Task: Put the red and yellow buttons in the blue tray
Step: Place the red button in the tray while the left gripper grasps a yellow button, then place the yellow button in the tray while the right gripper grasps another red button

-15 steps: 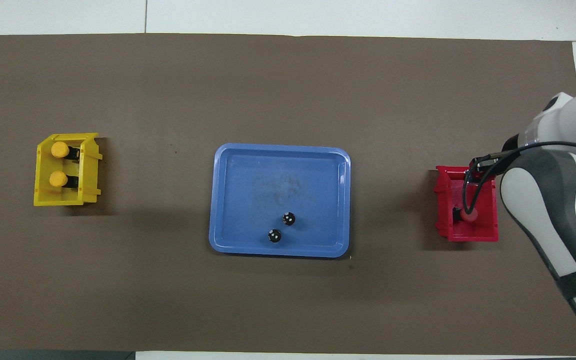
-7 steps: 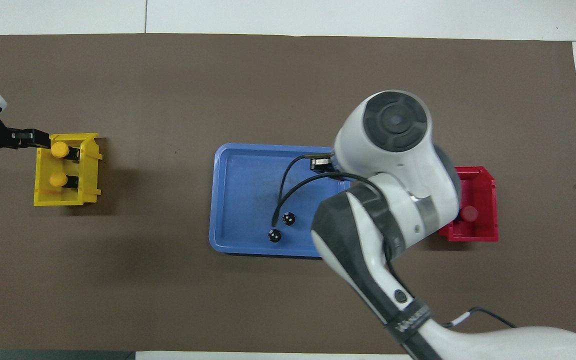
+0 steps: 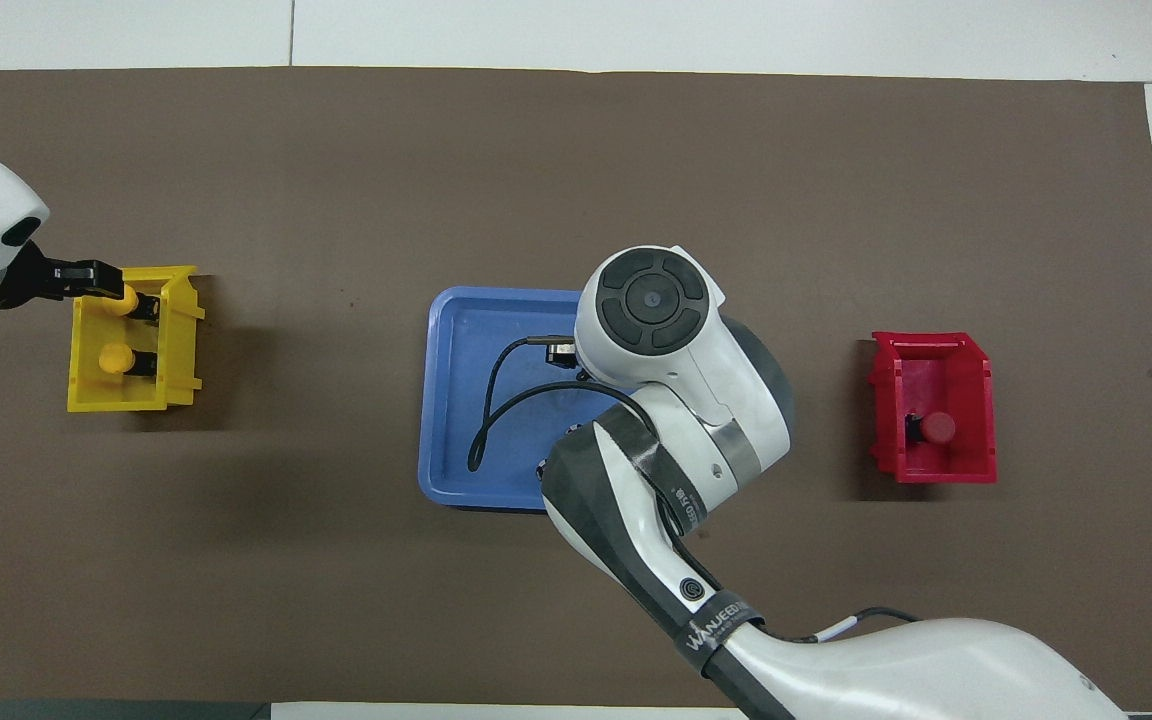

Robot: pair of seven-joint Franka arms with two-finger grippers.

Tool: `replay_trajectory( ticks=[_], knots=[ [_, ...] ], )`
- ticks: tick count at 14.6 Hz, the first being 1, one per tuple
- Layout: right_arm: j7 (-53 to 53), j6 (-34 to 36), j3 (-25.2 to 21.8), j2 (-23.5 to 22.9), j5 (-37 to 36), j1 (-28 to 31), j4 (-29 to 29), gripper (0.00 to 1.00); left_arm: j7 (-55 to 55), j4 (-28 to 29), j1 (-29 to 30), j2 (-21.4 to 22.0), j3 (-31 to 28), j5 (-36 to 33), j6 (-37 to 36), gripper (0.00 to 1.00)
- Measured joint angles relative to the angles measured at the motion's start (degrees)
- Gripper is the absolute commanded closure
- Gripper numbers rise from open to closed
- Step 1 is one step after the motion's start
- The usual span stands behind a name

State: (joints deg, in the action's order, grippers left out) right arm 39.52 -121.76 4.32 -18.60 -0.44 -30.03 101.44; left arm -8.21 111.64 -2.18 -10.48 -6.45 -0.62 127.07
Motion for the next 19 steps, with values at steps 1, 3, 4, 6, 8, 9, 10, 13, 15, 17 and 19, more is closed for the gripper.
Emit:
replay_trajectory(
  ticks=[1, 3, 4, 6, 8, 9, 10, 13, 15, 17, 19],
  knots=[
    [1.35, -0.87, 0.03, -0.68, 0.0, -0.8, 0.1, 0.65, 0.11, 0.98, -0.14, -0.12, 0.05, 0.01, 1.37, 0.31],
    [3.2, -2.19, 0.08, -2.07, -0.47, -2.34, 0.2, 0.63, 0.34, 2.46, -0.39, -0.37, 0.09, 0.03, 3.47, 0.31],
    [3.64, -2.46, 0.07, -2.49, -0.71, -2.65, 0.23, 0.53, 0.39, 2.79, -0.42, -0.49, 0.11, 0.04, 4.02, 0.31],
    [3.75, -2.65, -0.09, -2.7, -0.8, -2.58, 0.46, 0.2, 0.4, 2.94, -0.44, -1.05, 0.13, 0.04, 5.26, 0.32],
    [3.75, -2.73, -0.5, -2.68, -0.98, -2.38, 0.29, 0.17, 0.41, 3.02, -0.52, -1.79, 0.19, 0.05, 6.16, 0.87],
    [3.75, -2.72, -0.62, -2.6, -1.42, -2.18, -0.27, 0.17, 0.5, 3.07, -0.53, -2.18, 0.22, 0.05, 6.28, 0.98],
    [3.75, -2.33, -0.67, -2.46, -2.23, -1.8, -1.35, 0.17, 0.55, 3.1, -0.53, -2.47, 0.24, 0.05, 6.32, 0.99],
    [-2.56, 4.19, -0.91, -0.09, -3.58, 2.36, -4.37, 0.18, 0.6, 2.97, -0.53, -2.6, 0.24, 0.06, 6.31, 0.99],
    [-14.15, 10.91, -1.07, 4.95, -3.58, 8.69, -2.82, 0.18, 0.6, 1.01, -0.65, -2.55, 0.29, 0.06, 4.71, 0.99],
    [-26.96, 12.95, -1.18, 12.22, -3.16, 17.14, 3.15, 0.2, 0.57, -5.52, -2.32, -2.45, 0.33, -1.0, -3.39, 0.99],
    [-40.87, 11.37, -1.25, 19.66, 0.03, 26.3, 12.18, 0.23, 2.6, -15.58, -5.41, -2.38, 0.45, -3.05, -16.04, 0.99]
  ],
)
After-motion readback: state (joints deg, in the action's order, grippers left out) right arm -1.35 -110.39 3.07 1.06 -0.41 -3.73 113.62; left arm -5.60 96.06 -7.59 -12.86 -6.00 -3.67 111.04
